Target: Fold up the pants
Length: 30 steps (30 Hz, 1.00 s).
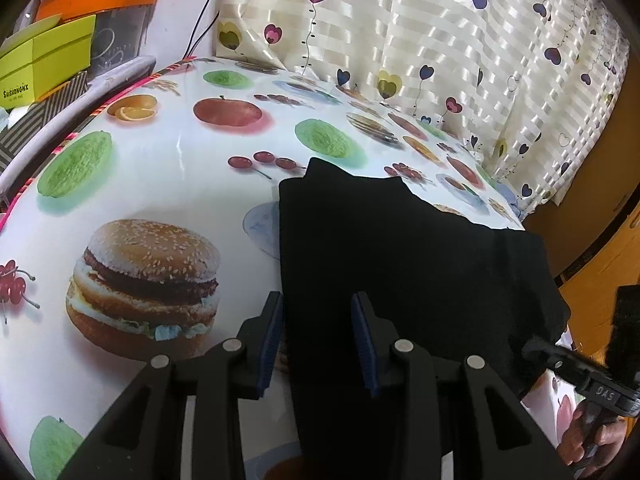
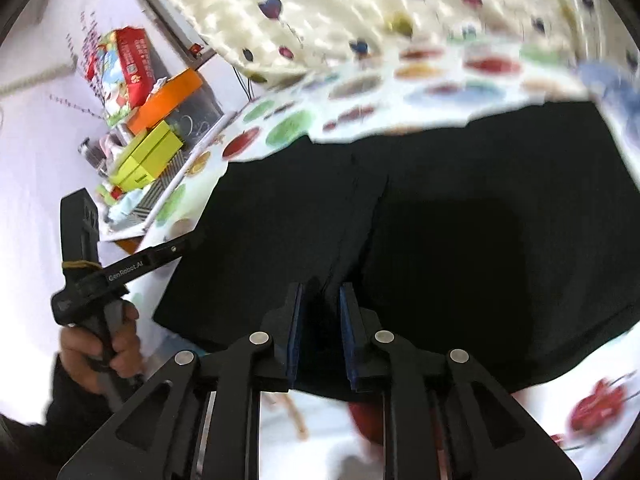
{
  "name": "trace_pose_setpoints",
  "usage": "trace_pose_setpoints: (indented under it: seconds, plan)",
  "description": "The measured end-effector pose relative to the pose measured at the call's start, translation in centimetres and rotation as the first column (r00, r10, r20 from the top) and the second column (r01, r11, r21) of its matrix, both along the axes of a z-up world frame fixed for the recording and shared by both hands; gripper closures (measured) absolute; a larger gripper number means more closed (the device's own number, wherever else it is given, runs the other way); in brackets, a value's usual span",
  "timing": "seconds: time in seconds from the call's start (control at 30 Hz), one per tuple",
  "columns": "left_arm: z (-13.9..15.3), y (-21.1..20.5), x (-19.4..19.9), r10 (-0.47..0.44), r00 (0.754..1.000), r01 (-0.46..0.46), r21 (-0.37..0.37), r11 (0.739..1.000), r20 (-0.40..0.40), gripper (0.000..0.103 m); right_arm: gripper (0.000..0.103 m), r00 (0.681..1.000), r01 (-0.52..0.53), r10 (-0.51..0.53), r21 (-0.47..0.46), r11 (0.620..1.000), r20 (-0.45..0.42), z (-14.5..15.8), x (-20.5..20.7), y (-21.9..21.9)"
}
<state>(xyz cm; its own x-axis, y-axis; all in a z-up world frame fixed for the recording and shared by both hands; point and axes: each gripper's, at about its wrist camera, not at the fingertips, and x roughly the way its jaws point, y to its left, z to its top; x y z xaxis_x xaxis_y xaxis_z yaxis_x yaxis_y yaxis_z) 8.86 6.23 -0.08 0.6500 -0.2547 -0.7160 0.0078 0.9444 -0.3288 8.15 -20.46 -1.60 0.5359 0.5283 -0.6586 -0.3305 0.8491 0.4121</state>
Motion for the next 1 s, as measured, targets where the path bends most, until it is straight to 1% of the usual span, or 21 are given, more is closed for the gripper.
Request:
trace_pose_setpoints:
  seconds: [0.07,0.13,0.2,0.23,0.27,0.3,0.33,0.37,0.47,0.6,0.7,0.83,0.9,0.93,1.0]
  plan:
    - [0.0,-0.4,0.1,-0.01,1.0,0.01,0.012,1.0,0.009,0.057,0.084,1.0,0.004,-0.004,-0.003,1.0,0.026,0.4,-0.2,-0.1]
    - [0.1,-1.0,0.4,-0.018,1.0,0.018,0.024,1.0,0.011,0.05,0.084,1.0,0.006,-0.006,0.001,1.0,0.017,0.1,0.0,-0.1]
    - [0.2,-1.6,0.7,-0.019,1.0,0.019,0.059,0.998,0.008,0.049,0.084,1.0,0.013,-0.013,0.0,1.0,0.005,-0.3,0.0,-0.3]
    - [0.2,-2.1,0.8,-0.026,1.0,0.025,0.096,0.995,0.003,0.049,0.084,1.0,0.019,-0.019,0.002,1.0,-0.003,-0.6,0.0,-0.4]
    - [0.2,-2.7,0.9,-0.03,1.0,0.03,0.141,0.99,-0.002,0.052,0.084,1.0,0.022,-0.022,0.005,1.0,-0.007,-0.6,0.0,-0.6]
    - [0.2,-3.3,0.9,-0.026,1.0,0.027,0.195,0.98,-0.008,0.065,0.084,1.0,0.026,-0.026,0.013,1.0,-0.009,-0.7,0.0,-0.8]
    - [0.3,-3.6,0.9,-0.04,0.999,0.04,0.205,0.978,-0.004,0.085,0.084,1.0,0.029,-0.028,0.019,0.999,-0.009,-0.7,0.0,-0.9]
    - [0.3,-3.8,1.0,-0.059,0.998,0.059,0.183,0.981,-0.008,0.086,0.084,1.0,0.03,-0.03,0.022,0.999,-0.007,-0.7,-0.2,-0.9]
    - [0.4,-4.3,0.8,-0.052,0.999,0.05,0.219,0.975,0.004,0.088,0.084,0.999,0.038,-0.038,0.026,0.999,0.005,-0.3,-0.3,-1.3]
    - [0.4,-3.1,0.4,-0.046,0.999,0.045,0.208,0.977,0.003,0.088,0.084,0.998,0.058,-0.058,0.028,0.998,0.026,0.3,-0.7,-2.3]
    - [0.5,-1.3,-0.3,-0.03,1.0,0.029,0.228,0.973,0.005,0.088,0.084,0.996,0.087,-0.088,0.032,0.996,0.029,0.3,-1.0,-3.4]
    - [0.5,2.5,-1.0,-0.003,1.0,0.002,0.237,0.972,0.004,0.087,0.084,0.993,0.117,-0.117,0.03,0.993,0.004,-0.6,-0.9,-4.5]
    - [0.4,4.4,-1.2,0.013,1.0,-0.012,0.214,0.977,-0.003,0.085,0.084,0.993,0.121,-0.121,0.02,0.992,-0.017,-1.1,-0.8,-4.7]
    - [0.4,5.1,-1.3,0.018,1.0,-0.016,0.202,0.979,-0.006,0.082,0.084,0.993,0.113,-0.113,0.022,0.993,-0.031,-1.5,-0.7,-4.7]
    - [0.5,6.3,-1.6,0.042,0.999,-0.041,0.174,0.984,-0.006,0.078,0.084,0.994,0.109,-0.109,0.03,0.994,-0.028,-1.6,-0.9,-4.7]
